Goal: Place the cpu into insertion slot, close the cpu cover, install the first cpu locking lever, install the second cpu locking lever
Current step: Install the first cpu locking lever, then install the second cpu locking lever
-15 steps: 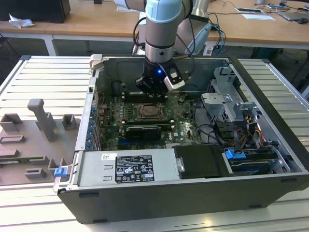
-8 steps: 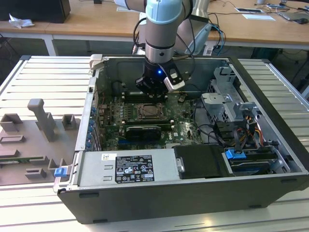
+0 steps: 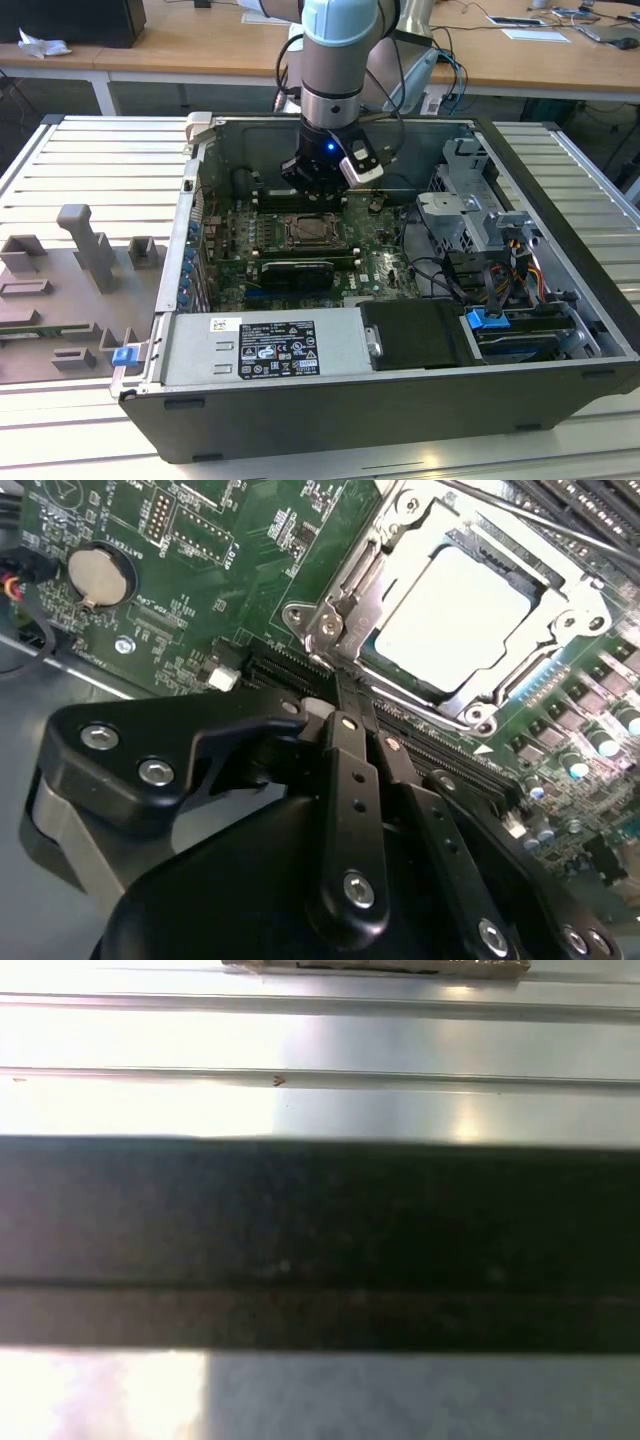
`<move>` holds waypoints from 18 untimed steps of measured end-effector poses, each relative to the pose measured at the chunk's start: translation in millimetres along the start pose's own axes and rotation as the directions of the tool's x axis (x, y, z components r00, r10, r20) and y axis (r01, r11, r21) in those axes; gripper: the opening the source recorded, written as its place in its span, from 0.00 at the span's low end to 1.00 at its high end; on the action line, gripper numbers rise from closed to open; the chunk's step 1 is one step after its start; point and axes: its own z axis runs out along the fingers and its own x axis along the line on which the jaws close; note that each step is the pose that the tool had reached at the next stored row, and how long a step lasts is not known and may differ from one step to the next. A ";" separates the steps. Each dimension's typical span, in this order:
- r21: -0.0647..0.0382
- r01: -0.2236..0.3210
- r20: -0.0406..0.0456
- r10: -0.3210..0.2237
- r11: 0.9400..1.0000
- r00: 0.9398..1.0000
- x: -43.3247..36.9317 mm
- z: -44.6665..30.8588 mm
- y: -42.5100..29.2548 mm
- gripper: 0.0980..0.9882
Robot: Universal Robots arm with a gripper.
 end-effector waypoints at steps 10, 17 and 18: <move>0.000 0.000 0.000 0.000 1.000 1.000 0.0 -1.9 -3.2 0.01; 0.000 0.000 0.000 0.000 1.000 1.000 0.0 -2.2 -6.5 0.01; 0.000 0.000 0.000 0.000 1.000 1.000 0.0 -2.2 -6.9 0.01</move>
